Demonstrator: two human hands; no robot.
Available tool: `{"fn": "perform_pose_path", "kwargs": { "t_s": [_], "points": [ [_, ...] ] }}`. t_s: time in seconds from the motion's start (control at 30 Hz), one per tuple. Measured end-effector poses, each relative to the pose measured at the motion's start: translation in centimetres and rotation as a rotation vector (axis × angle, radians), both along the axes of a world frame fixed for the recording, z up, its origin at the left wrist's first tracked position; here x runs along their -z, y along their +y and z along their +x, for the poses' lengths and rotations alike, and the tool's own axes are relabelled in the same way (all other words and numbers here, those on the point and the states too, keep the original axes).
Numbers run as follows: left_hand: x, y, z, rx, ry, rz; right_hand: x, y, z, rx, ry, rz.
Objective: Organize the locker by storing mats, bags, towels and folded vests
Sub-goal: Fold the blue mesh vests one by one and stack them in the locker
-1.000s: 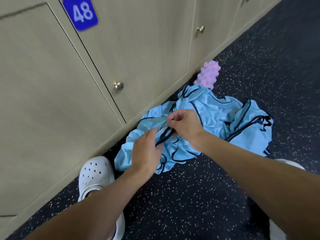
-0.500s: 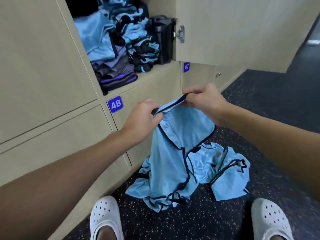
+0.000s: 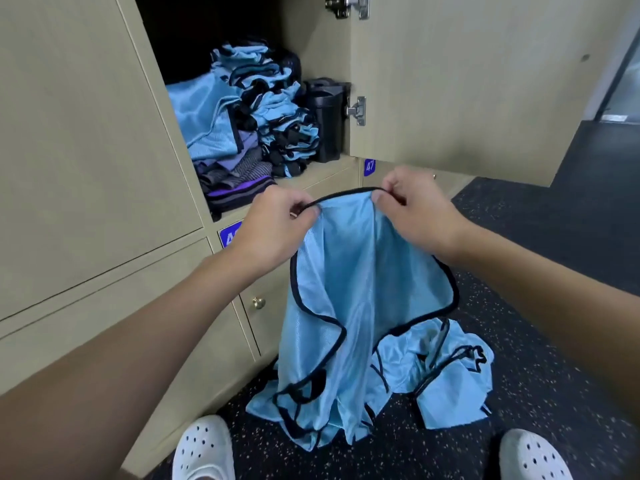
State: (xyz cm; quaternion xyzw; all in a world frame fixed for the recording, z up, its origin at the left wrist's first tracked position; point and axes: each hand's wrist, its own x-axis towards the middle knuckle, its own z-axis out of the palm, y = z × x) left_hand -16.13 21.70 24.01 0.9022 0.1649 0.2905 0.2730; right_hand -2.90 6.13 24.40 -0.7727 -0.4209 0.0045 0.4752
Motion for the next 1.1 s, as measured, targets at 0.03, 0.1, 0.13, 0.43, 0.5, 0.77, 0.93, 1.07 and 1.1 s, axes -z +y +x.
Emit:
{"fn": "perform_pose_path", "kwargs": {
  "t_s": [0.03, 0.1, 0.13, 0.43, 0.5, 0.77, 0.93, 1.07, 1.1],
  "points": [
    [0.0, 0.1, 0.1, -0.018, 0.014, 0.005, -0.1, 0.1, 0.0, 0.007, -0.005, 0.021],
    [0.3, 0.1, 0.3, -0.029, 0.041, 0.003, -0.2, 0.1, 0.1, 0.006, -0.014, 0.027],
    [0.6, 0.0, 0.4, -0.029, 0.053, -0.002, -0.1, 0.0, 0.1, 0.010, -0.019, 0.016],
    [0.8, -2.8, -0.2, 0.230, 0.120, -0.405, -0.1, -1.3, -1.4, -0.062, 0.029, 0.043],
    [1.1, -3.5, -0.3, 0.290, 0.152, -0.395, 0.1, -1.3, -2.1, -0.097, 0.034, 0.038],
    [-0.9, -1.8, -0.4, 0.184, -0.107, -0.441, 0.5, -2.8, -1.3, -0.159, 0.118, -0.213],
    [-1.2, 0.0, -0.7, 0.045, -0.130, -0.427, 0.5, -3.0, -1.6, -0.067, 0.136, -0.116],
    [-1.0, -1.9, -0.8, 0.198, 0.110, -0.478, -0.1, -2.3, -2.7, -0.081, 0.100, -0.035],
    [-1.0, -2.6, -0.8, 0.245, 0.148, -0.465, -0.1, -2.1, -3.0, -0.098, 0.090, -0.033]
  ]
}}
